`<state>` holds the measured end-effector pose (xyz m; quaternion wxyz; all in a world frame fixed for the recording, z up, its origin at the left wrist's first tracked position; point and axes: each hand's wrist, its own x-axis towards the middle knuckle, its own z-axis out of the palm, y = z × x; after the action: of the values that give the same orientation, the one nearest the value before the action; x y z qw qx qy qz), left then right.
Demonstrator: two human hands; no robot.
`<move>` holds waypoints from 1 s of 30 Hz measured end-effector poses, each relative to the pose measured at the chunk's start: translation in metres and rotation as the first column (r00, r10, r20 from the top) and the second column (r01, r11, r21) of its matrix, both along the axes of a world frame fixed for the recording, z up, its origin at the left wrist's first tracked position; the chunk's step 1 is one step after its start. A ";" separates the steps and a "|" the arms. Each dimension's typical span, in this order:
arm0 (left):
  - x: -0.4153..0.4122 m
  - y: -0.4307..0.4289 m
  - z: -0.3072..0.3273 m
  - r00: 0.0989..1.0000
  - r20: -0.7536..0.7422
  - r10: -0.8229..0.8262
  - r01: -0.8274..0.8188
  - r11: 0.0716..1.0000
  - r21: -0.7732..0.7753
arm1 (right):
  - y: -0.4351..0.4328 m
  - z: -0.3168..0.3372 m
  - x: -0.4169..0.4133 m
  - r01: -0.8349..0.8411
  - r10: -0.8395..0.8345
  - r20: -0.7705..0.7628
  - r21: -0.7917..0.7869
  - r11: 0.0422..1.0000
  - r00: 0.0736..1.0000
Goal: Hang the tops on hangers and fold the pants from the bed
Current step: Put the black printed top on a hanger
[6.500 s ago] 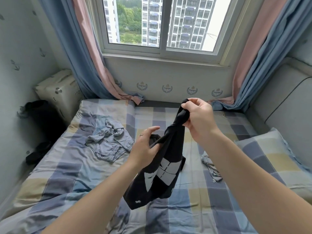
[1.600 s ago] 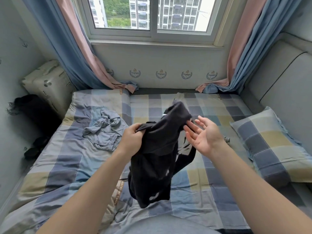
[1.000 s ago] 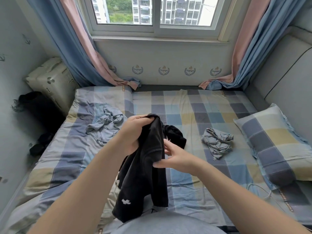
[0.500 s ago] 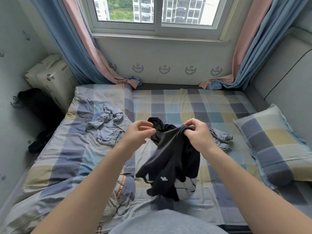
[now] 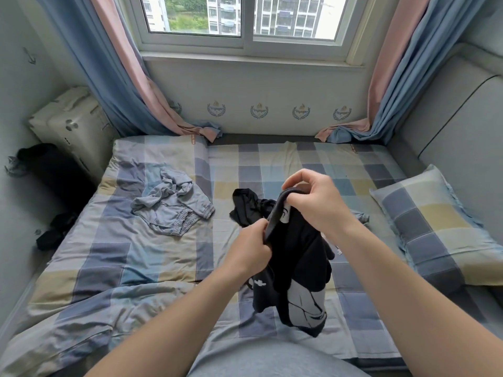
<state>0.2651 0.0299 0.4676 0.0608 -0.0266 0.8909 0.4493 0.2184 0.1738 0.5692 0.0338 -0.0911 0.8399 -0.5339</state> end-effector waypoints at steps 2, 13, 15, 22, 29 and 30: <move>-0.002 -0.016 -0.001 0.995 -0.002 0.096 -0.096 0.995 -0.039 | 0.010 -0.001 -0.007 0.019 -0.017 -0.047 0.046 0.999 0.999; -0.014 -0.107 0.053 0.964 0.091 0.250 -0.265 0.887 0.378 | 0.043 -0.073 -0.019 0.007 0.057 -0.073 0.675 0.738 0.996; -0.013 -0.113 0.059 0.976 0.069 0.205 -0.216 0.925 0.314 | 0.042 -0.087 -0.018 -0.028 0.064 -0.024 0.713 0.700 0.998; -0.010 -0.132 0.043 0.987 -0.061 0.149 -0.156 0.978 -0.135 | 0.041 -0.079 -0.020 0.002 -0.016 0.034 0.381 0.924 0.999; -0.029 -0.138 0.018 0.999 -0.001 -0.033 0.033 0.981 -0.192 | 0.055 -0.069 0.020 0.270 -0.271 0.030 0.048 0.962 0.962; -0.032 -0.137 0.016 0.996 0.020 -0.082 0.085 0.981 -0.174 | 0.056 -0.071 0.031 0.305 -0.308 0.017 0.103 0.947 0.951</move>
<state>0.2329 -0.1066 0.4831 0.0827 0.0027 0.9267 0.3665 0.2491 0.2295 0.4978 -0.0311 0.0511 0.8687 -0.4917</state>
